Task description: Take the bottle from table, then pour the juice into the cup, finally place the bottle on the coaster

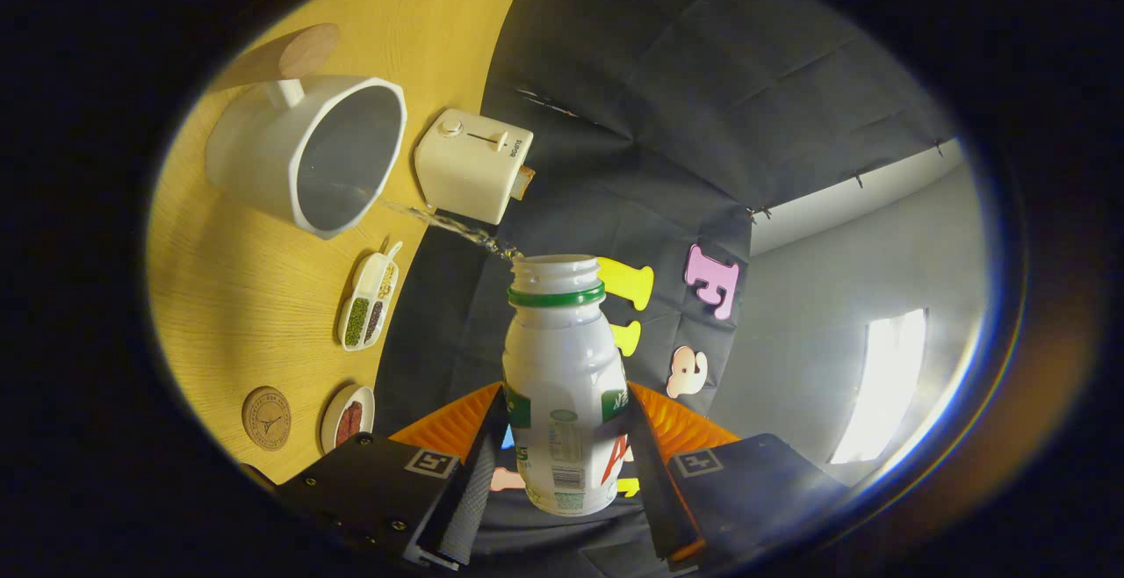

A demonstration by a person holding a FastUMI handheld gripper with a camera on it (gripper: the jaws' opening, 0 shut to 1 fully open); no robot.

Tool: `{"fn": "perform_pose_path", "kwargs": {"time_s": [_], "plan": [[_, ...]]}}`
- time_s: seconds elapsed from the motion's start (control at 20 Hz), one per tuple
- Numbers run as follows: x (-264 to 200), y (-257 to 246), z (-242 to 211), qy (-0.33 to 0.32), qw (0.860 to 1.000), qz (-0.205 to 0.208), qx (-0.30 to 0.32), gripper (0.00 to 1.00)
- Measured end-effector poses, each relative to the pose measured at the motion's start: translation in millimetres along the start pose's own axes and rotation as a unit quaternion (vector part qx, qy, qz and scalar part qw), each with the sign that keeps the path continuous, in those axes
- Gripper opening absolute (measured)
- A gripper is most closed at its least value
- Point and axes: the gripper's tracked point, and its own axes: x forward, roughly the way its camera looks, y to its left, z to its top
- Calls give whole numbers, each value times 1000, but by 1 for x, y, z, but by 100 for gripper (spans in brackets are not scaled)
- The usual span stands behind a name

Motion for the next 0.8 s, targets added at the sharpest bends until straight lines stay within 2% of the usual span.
{"fn": "perform_pose_path", "kwargs": {"time_s": [0.8], "plan": [[-3,-6,26,-41,997,-21,-69,74]]}}
